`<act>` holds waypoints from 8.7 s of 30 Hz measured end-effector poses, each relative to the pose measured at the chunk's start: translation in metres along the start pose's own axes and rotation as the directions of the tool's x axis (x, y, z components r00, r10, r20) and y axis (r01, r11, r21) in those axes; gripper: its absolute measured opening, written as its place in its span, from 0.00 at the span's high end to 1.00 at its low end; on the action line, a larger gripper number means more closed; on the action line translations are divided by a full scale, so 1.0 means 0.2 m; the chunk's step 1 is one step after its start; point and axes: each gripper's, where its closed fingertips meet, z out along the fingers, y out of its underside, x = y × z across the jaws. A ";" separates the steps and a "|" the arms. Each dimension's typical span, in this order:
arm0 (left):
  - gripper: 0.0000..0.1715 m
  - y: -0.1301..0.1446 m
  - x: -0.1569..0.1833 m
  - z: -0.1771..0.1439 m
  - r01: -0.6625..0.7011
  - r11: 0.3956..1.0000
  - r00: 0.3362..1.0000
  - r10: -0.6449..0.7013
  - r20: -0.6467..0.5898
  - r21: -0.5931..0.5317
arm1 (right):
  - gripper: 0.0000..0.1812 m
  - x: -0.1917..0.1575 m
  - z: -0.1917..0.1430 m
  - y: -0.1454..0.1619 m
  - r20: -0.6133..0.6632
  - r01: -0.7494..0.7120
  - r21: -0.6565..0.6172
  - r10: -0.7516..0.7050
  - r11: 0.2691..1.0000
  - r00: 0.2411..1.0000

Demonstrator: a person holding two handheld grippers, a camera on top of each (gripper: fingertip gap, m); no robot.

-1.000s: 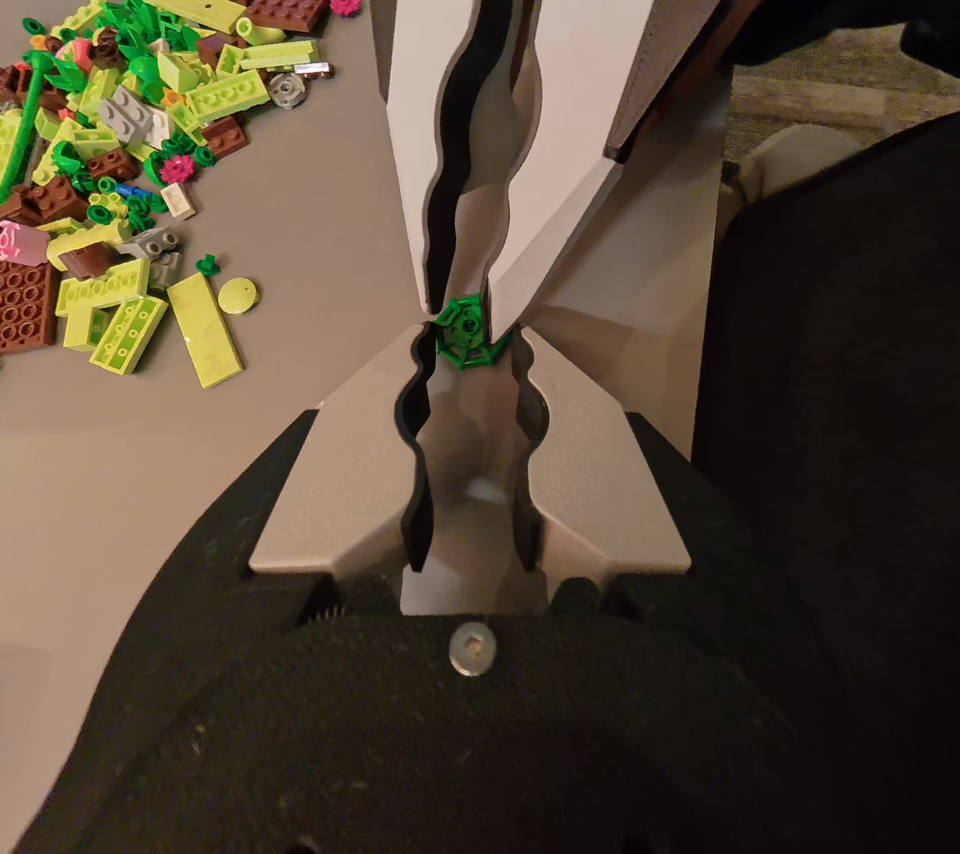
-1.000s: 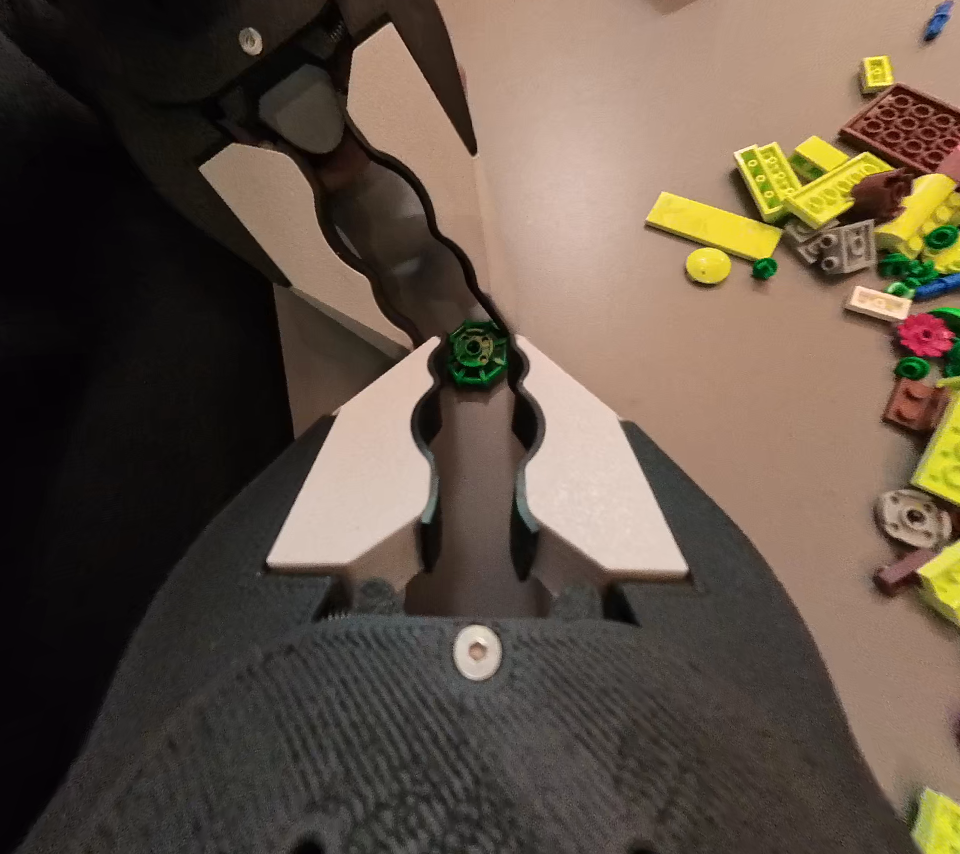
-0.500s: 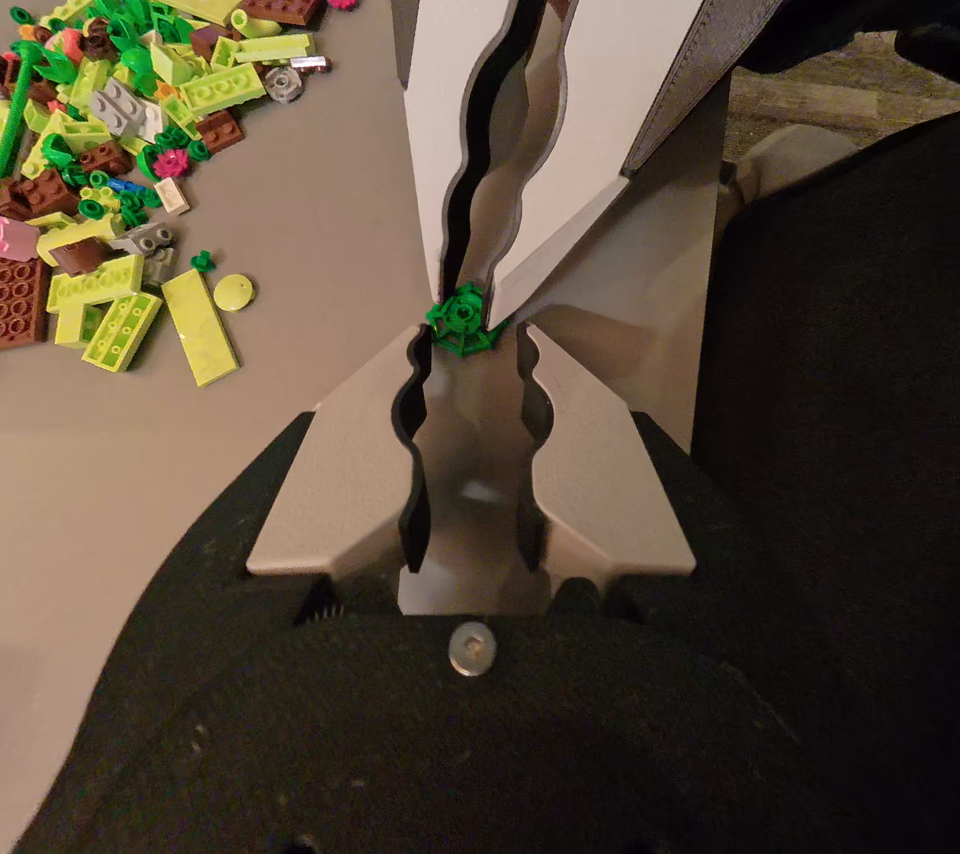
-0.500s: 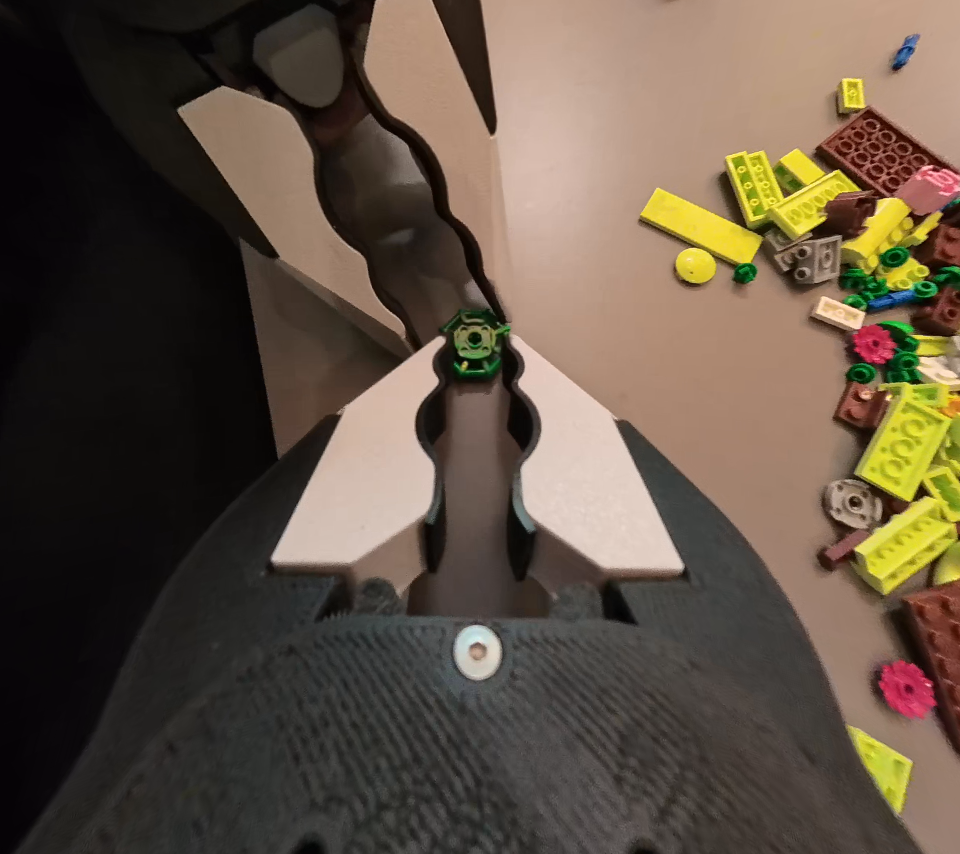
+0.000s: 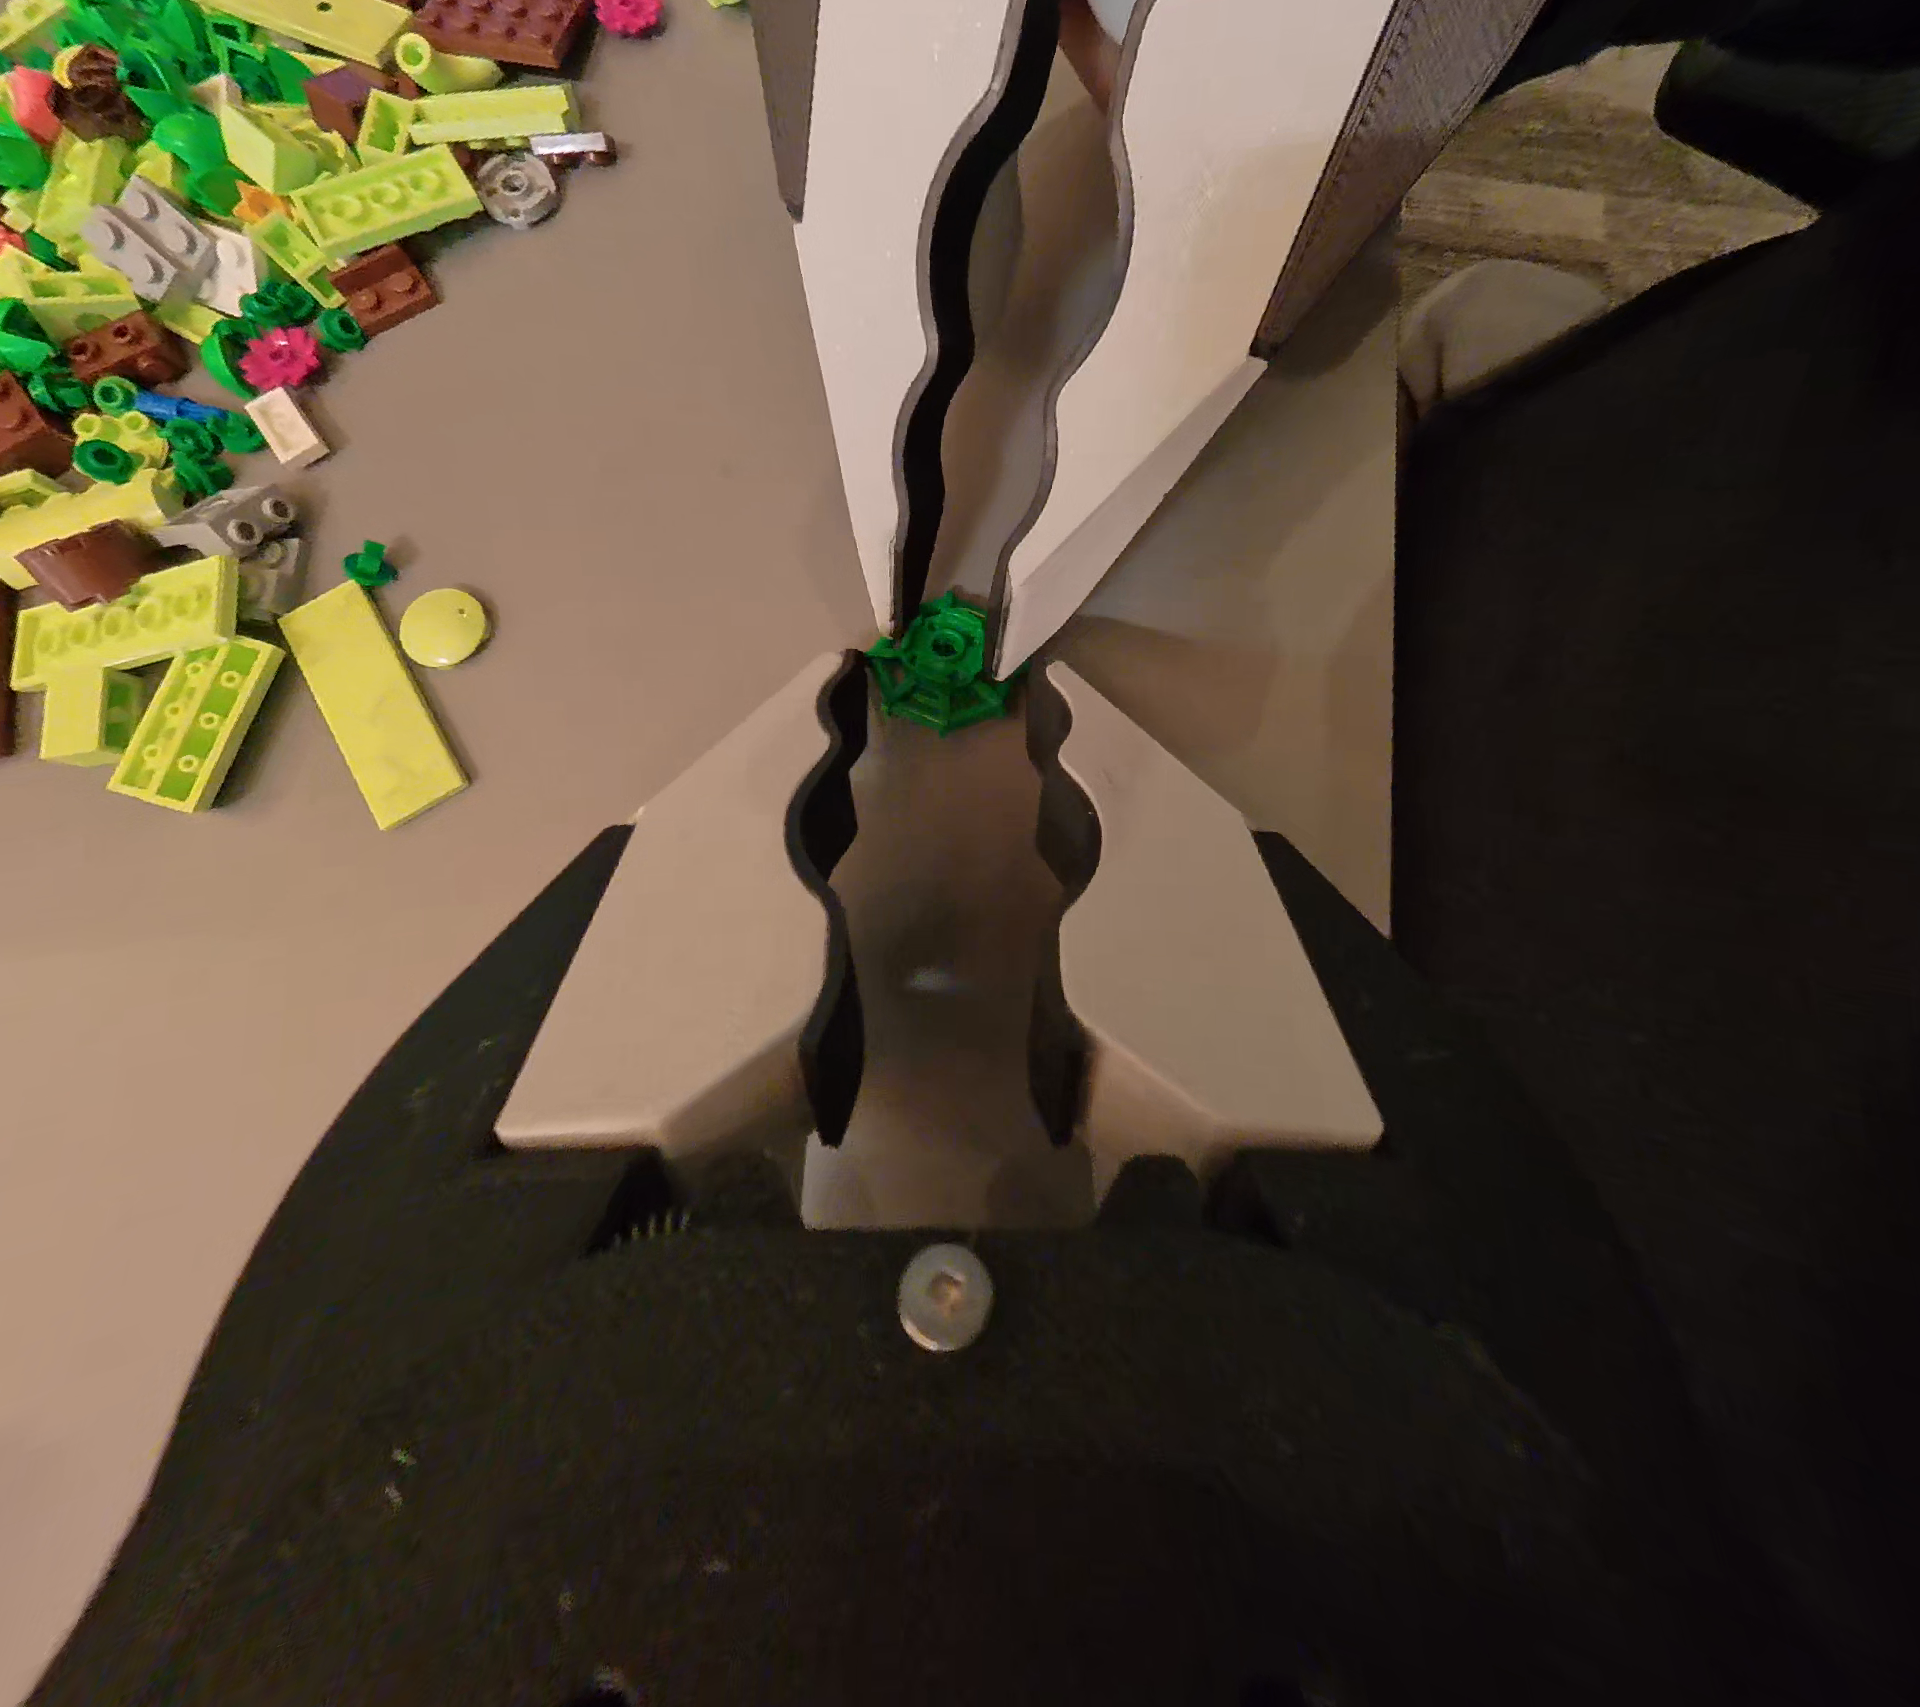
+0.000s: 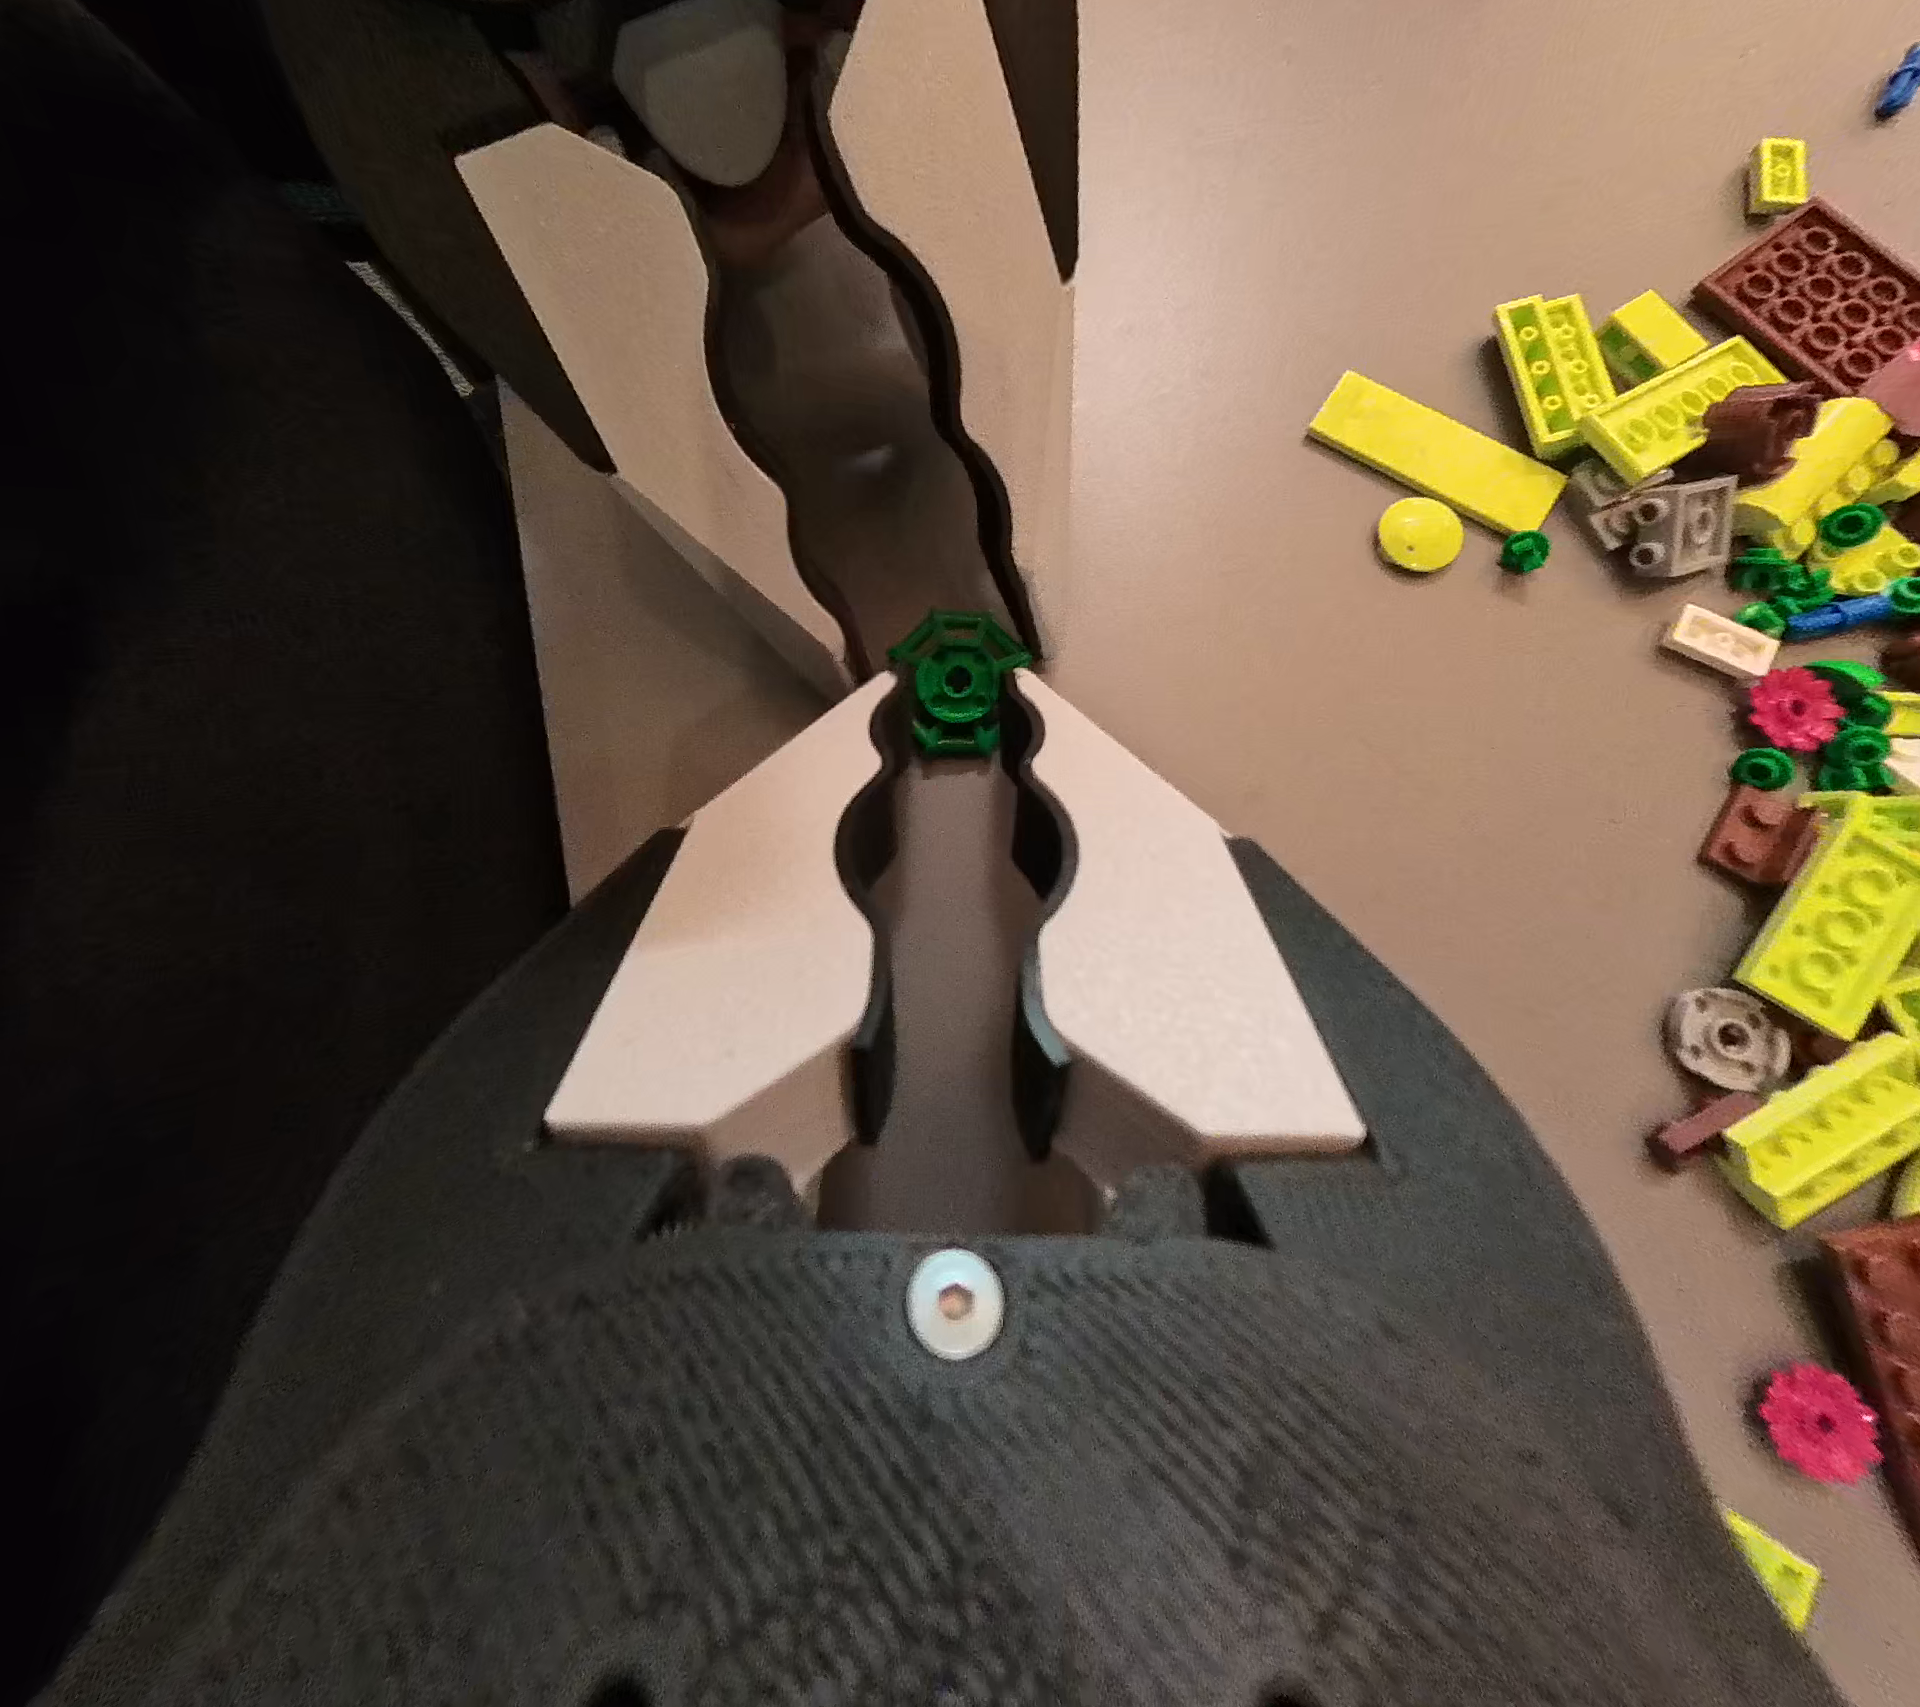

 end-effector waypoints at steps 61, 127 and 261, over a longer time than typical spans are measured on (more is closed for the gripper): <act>0.86 -0.38 -0.03 -0.35 0.073 0.745 0.991 -0.127 0.034 0.663 | 0.78 0.01 -0.39 -0.36 0.482 -0.544 0.587 0.281 0.599 0.830; 0.80 -0.46 0.06 -0.36 0.689 0.533 0.696 -0.297 -0.654 0.492 | 0.94 -0.01 -0.47 -0.30 0.522 -0.554 0.624 0.232 0.551 0.820; 0.85 -0.05 0.03 0.07 0.068 0.998 0.997 -0.068 -0.018 -0.005 | 0.88 0.03 -0.08 0.08 0.094 0.093 0.054 -0.097 0.994 0.991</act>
